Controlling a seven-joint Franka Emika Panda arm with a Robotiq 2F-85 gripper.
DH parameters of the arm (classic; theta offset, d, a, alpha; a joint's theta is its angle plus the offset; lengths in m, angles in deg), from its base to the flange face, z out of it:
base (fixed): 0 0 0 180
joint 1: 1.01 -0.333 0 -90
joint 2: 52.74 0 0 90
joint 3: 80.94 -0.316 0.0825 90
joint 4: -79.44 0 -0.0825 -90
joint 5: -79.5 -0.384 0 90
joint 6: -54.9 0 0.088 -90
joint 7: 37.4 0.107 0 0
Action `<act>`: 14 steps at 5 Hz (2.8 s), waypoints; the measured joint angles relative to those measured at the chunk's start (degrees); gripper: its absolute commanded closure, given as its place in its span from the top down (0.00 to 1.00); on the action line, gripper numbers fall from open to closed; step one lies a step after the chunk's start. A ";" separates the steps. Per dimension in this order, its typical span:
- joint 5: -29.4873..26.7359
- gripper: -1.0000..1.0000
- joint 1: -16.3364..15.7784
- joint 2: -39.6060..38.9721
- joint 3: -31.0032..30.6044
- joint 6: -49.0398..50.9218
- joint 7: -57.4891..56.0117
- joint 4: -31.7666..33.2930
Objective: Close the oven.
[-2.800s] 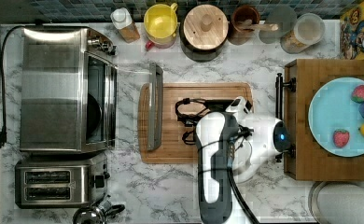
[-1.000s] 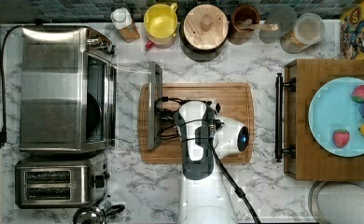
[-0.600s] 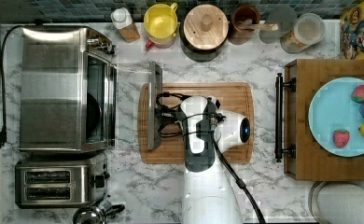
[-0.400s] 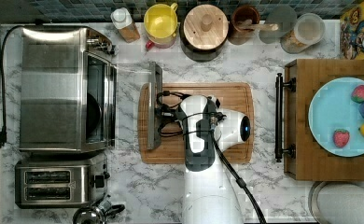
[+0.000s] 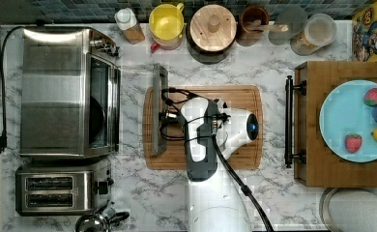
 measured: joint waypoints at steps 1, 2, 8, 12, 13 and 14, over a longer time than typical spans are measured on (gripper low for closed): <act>4.36 0.00 -0.15 2.21 -0.87 0.87 4.70 -0.78; 10.80 0.00 -0.13 4.00 -2.74 2.04 5.93 -2.91; 77.98 0.00 -20.94 0.55 -14.72 12.34 70.92 -30.38; 79.10 0.00 -22.11 16.21 -13.53 2.99 82.92 -18.41; 79.05 0.00 -21.80 21.16 -14.57 2.91 82.91 -19.08; 78.91 0.00 -22.70 22.72 -14.83 2.29 82.84 -20.59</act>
